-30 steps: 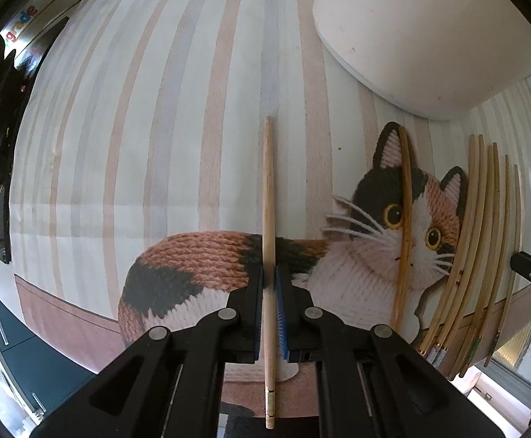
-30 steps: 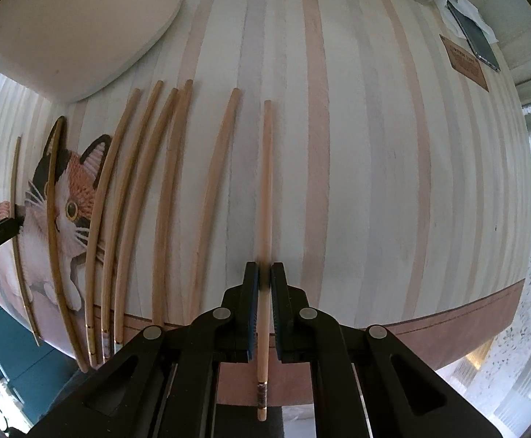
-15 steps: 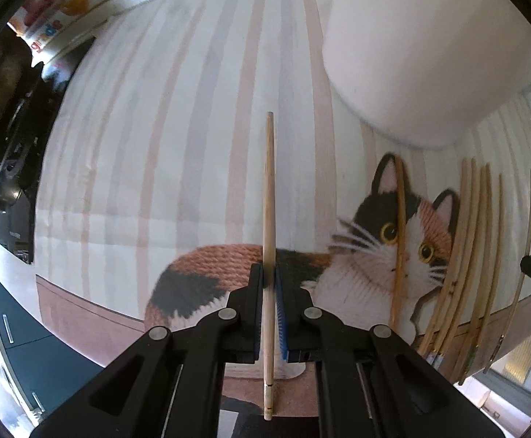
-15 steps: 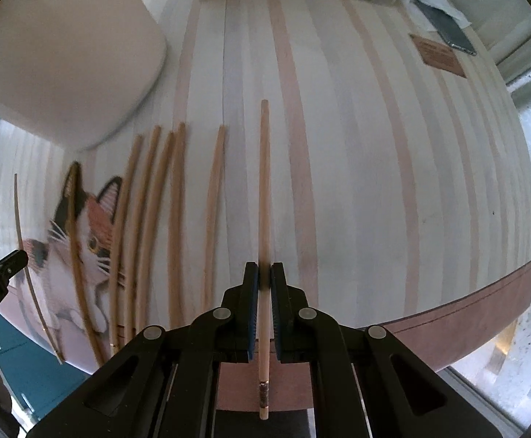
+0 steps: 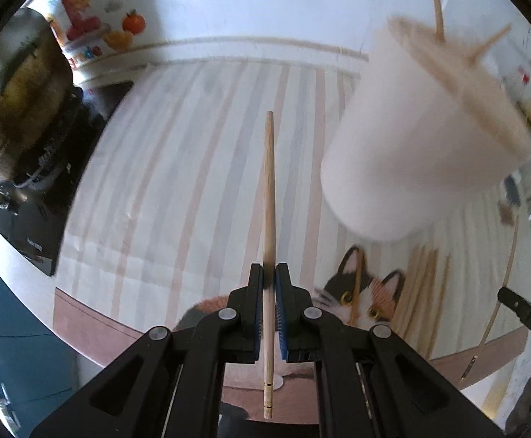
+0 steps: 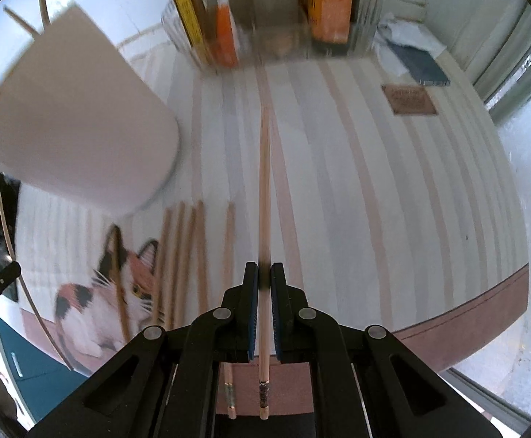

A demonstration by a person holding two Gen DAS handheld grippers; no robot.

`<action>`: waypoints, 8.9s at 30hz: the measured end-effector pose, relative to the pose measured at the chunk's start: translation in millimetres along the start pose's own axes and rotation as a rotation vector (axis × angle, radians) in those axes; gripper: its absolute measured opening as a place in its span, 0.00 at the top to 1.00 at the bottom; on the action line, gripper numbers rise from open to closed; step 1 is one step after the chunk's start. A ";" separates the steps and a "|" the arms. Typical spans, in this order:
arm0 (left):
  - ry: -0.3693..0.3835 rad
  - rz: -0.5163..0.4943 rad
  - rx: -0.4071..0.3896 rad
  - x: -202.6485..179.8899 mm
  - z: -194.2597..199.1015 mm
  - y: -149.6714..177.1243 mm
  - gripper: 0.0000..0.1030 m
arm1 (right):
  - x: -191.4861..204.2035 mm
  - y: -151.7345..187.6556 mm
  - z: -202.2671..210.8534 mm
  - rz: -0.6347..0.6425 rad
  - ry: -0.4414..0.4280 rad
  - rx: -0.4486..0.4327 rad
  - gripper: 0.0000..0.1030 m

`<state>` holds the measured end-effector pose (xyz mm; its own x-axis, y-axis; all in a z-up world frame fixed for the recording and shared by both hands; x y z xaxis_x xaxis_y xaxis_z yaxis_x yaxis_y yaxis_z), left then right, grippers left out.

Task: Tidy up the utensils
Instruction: 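Lift and carry both chopsticks to the beige holder and lower them in, then open the left tool while the right tool opens, dropping chopsticks into the holder, then lower the left tool onto a chopstick and close while the right tool grasps another, then lift and carry both chopsticks to the beige holder and lower them in, then open the left tool while the right tool opens, dropping chopsticks into the holder, then lower the left tool onto a chopstick and close while the right tool grasps another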

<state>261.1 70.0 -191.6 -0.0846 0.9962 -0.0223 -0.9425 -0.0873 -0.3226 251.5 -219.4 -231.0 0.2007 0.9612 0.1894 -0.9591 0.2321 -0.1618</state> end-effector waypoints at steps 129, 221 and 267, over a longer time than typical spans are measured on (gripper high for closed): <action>-0.081 -0.154 0.328 -46.6 -89.5 76.4 0.95 | -0.9 34.8 -97.9 0.142 0.048 0.284 0.92; 0.090 0.038 -0.341 -24.6 155.1 -143.5 0.02 | 92.2 -145.6 138.8 -0.100 -0.378 -0.417 0.41; 0.166 -0.440 0.292 -142.7 -90.7 90.6 0.83 | -40.1 61.8 -112.5 0.010 0.053 0.103 0.93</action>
<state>217.1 -79.6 -303.5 0.3674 0.9245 -0.1016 -0.9299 0.3630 -0.0595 206.7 -226.8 -357.5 0.1982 0.9706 0.1364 -0.9761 0.2081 -0.0625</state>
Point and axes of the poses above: each gripper's, at about its wrist camera, not at the fingertips, and z roughly against the way its jaws point, x to its left, y to its underside, the point moved 6 cm from there along -z, roughly the way its jaws point, and after that the axes turned 1 degree about x, right-handed, at the moved point
